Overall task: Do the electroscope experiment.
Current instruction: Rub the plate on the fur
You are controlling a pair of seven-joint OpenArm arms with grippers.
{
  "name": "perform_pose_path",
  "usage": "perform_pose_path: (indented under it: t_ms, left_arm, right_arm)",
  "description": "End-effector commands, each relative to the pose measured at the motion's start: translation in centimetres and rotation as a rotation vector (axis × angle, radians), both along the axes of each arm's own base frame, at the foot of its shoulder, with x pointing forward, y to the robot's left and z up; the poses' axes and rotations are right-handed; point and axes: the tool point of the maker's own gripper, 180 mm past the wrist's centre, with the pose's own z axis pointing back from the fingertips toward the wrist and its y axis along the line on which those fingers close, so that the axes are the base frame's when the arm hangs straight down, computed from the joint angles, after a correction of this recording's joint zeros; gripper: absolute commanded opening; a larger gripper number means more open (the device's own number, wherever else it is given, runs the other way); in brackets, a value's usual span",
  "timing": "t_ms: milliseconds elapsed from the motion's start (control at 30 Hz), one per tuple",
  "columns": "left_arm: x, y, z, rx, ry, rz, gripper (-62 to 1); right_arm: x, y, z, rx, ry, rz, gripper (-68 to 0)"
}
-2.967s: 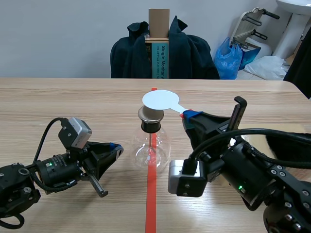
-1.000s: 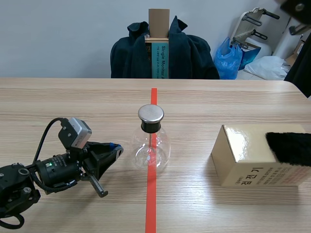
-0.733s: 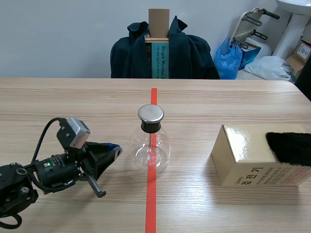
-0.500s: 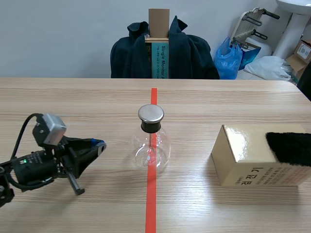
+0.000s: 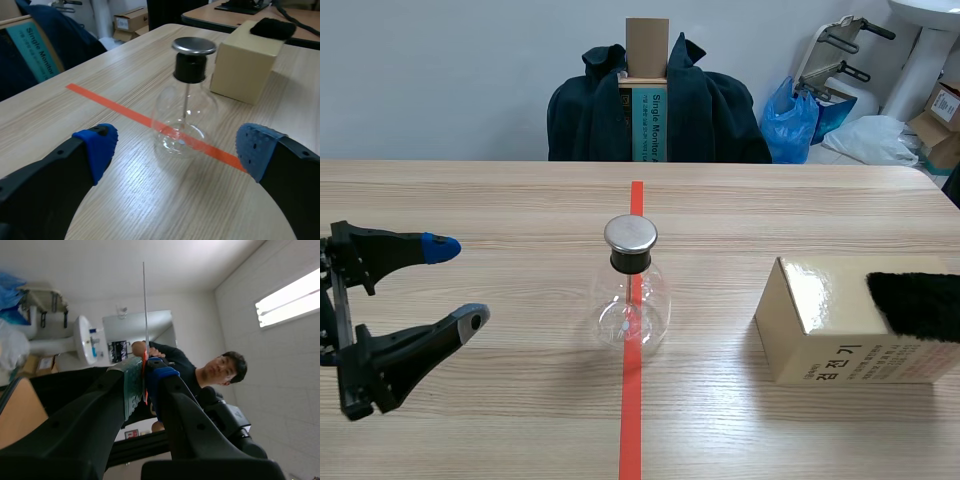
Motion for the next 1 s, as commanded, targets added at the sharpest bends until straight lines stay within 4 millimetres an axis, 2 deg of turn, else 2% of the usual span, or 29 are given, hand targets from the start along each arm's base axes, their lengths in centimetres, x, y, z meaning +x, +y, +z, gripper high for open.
perform_pose_path:
  t_ms: [0, 67, 300, 433, 667, 967]
  left_arm:
    - [-0.6, 0.1, 0.8, -0.022, -0.008, 0.004, -2.3]
    - [-1.8, -0.1, 1.4, -0.030, -0.006, -0.007, 1.4]
    - [-5.6, -0.3, 3.0, -0.058, 0.023, -0.008, 1.4]
    - [-6.9, -0.5, 3.3, -0.025, 0.050, -0.010, 1.4]
    - [-7.3, -1.2, 3.4, 0.041, 0.050, -0.001, 1.4]
    - [-7.2, -1.1, 3.1, 0.065, 0.052, 0.005, 1.4]
  right_arm:
    - [0.0, -0.8, -0.2, -0.011, -0.007, -0.019, -65.1]
    - [-0.4, -1.4, -1.7, -0.008, 0.028, -0.039, -65.1]
    - [-3.0, -1.0, -7.8, -0.005, 0.178, -0.020, -65.4]
    - [-2.5, -1.3, -9.8, 0.000, 0.190, -0.050, -65.6]
    - [-1.7, -0.7, -13.2, -0.003, 0.239, -0.013, -66.7]
    - [-0.8, -0.2, -15.1, 0.046, 0.263, -0.009, -66.4]
